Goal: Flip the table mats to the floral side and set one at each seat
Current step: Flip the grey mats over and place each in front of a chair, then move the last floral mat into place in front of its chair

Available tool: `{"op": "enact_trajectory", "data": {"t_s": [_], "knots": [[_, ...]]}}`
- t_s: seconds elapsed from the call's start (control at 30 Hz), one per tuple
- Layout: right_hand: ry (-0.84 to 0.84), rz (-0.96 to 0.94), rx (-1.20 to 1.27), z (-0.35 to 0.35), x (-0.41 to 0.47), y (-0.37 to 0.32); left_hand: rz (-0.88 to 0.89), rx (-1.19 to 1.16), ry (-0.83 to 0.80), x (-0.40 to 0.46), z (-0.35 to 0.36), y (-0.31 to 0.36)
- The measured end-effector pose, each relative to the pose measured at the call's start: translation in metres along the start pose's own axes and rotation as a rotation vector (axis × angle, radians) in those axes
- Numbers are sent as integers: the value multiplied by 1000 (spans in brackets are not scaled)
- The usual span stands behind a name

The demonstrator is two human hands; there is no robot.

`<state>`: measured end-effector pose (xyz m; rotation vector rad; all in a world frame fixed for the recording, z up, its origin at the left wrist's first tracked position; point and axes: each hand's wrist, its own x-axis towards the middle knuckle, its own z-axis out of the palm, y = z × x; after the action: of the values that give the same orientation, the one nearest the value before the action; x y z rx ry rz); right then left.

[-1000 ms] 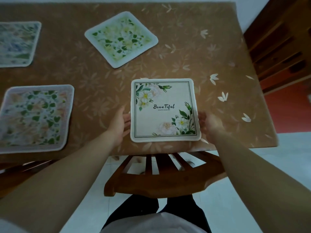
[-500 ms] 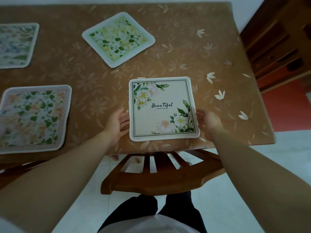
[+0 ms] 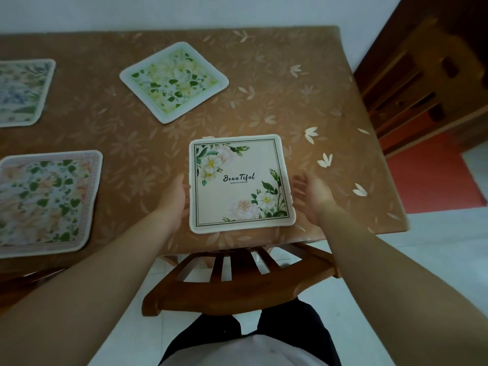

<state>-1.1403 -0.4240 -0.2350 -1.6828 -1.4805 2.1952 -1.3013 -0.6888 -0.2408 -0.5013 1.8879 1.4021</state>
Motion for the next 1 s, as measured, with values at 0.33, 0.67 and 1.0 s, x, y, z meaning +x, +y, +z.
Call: {"op": "enact_trajectory", "data": {"t_s": [0.33, 0.67, 1.0], "knots": [[-90, -47, 142, -75, -50, -70, 130, -146, -26, -73, 98, 68], [-183, -298, 207, -308, -87, -196, 316, -319, -78, -208, 353, 98], [-153, -288, 297, -478, -53, -239, 365, -218, -140, -258, 552, 125]]}}
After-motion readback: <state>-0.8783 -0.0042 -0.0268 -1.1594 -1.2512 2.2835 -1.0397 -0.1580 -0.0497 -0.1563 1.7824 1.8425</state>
